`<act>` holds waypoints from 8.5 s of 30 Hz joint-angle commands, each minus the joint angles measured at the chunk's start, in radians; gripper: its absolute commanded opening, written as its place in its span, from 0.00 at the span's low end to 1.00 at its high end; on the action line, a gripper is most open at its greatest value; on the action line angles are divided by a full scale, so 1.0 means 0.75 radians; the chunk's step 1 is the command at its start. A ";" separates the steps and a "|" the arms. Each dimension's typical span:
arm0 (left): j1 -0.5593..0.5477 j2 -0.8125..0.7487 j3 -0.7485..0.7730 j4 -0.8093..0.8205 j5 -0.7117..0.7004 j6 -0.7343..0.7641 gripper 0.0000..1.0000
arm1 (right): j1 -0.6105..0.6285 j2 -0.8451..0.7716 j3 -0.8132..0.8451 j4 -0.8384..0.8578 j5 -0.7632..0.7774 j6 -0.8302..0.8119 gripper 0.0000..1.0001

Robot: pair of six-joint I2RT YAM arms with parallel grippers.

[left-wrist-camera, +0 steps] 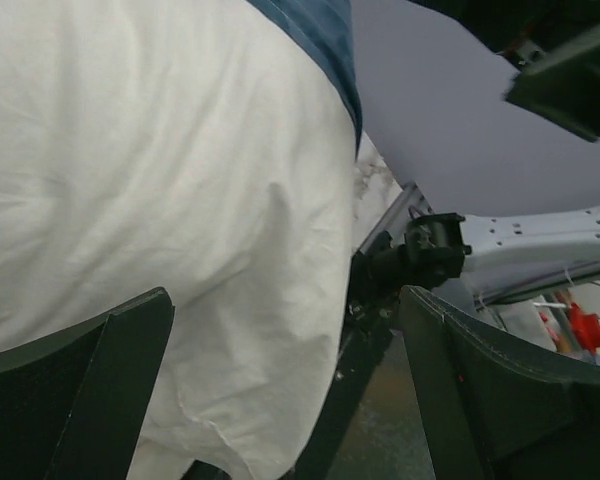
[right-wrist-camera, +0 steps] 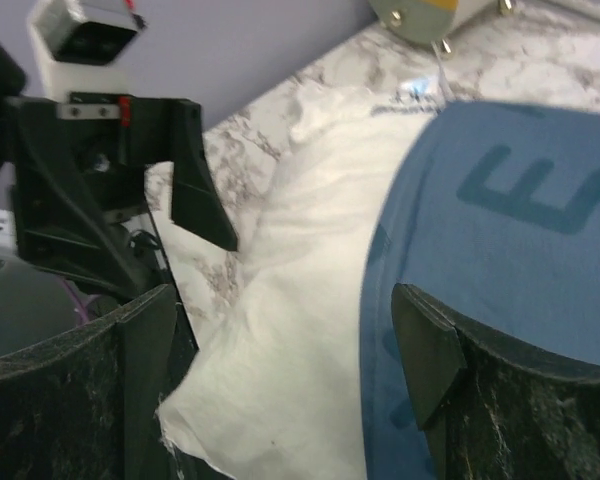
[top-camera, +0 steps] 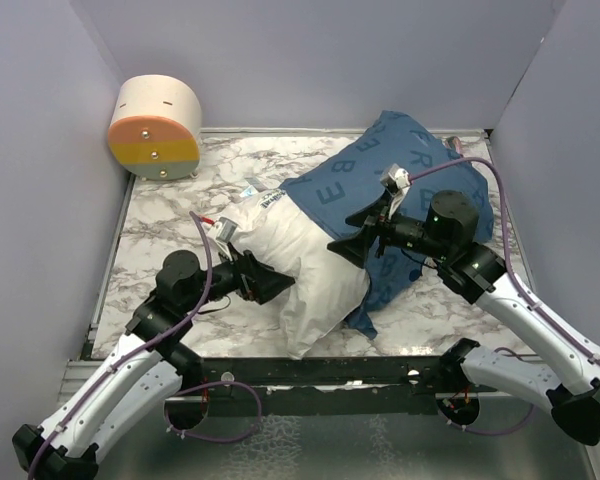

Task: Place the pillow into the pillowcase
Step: Stuff the pillow into the pillowcase.

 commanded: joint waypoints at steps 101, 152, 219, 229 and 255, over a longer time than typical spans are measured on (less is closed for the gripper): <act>-0.496 1.650 0.157 1.998 -0.531 0.401 0.07 | -0.032 -0.523 -0.281 -0.376 0.890 0.111 0.63; -0.388 1.724 0.275 2.402 -0.451 0.493 0.01 | -0.058 -0.309 -0.121 -0.066 -0.159 0.218 0.01; 0.084 1.504 0.592 0.940 0.026 -0.106 0.70 | -0.089 0.730 0.627 -0.397 0.662 -0.296 0.01; -0.084 1.492 0.517 1.608 0.116 0.014 0.10 | -0.077 0.679 0.628 -0.024 -0.206 0.109 0.01; -0.152 1.558 0.009 1.947 -0.497 0.178 0.35 | 0.026 0.219 0.038 -0.069 0.023 0.026 0.02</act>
